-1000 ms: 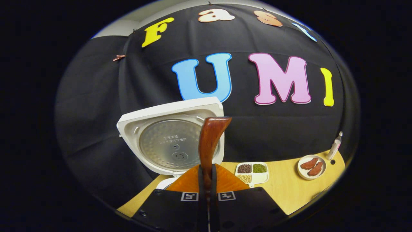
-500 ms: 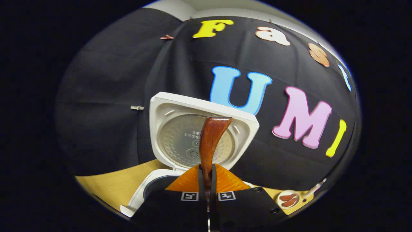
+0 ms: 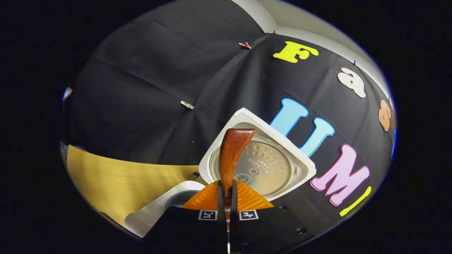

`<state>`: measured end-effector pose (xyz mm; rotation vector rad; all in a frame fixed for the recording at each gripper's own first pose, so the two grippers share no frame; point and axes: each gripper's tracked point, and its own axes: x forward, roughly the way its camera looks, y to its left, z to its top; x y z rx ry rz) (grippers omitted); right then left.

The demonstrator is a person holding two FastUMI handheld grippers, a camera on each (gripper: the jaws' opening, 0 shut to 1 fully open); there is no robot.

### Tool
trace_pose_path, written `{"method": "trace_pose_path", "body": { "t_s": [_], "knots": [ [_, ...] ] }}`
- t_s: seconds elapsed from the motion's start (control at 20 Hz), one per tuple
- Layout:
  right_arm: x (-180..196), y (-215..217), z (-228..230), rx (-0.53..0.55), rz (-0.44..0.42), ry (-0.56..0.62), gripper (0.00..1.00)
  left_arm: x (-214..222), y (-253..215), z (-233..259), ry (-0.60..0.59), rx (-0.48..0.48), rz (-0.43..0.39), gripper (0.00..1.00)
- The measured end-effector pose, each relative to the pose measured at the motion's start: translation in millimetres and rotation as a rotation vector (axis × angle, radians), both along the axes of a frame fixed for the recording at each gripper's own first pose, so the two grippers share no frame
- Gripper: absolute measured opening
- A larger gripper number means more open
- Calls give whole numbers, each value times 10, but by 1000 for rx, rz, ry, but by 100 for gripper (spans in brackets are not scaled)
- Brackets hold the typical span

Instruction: Close the left gripper, press the button to open the rice cooker; take a wooden spoon from the chopstick holder with the right hand, scoop a spoonful of rice and pour it into the rice cooker, then put the wooden spoon back into the chopstick holder.

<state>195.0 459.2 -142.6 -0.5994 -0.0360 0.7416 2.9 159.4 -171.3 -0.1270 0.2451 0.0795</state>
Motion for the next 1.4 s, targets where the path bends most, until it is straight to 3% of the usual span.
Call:
{"method": "trace_pose_path", "body": {
  "t_s": [0.25, 0.45, 0.55, 0.7, 0.95, 1.15, 1.4],
  "knots": [
    [384, -214, -22, 150, -122, 177, 7, 7, 18, -25, 3, 4, 19, 94],
    [565, -465, -51, 388, -261, 405, 7, 43, -22, 13, -3, 13, 15, 94],
    [590, -595, -58, 479, -317, 481, 11, 44, -45, 39, -4, 23, 13, 94],
    [669, -863, -51, 600, -409, 565, 7, 43, -87, 70, -11, 32, 14, 94],
    [594, -1276, 19, 899, -490, 778, 7, 15, -289, 77, -9, 27, 3, 94],
    [447, -1770, 216, 1014, -519, 778, 7, -33, -497, 104, -6, 24, -6, 94],
    [311, -2767, 474, 1080, -558, 689, 7, -74, -737, 175, -1, 44, -27, 94]
  ]
}}
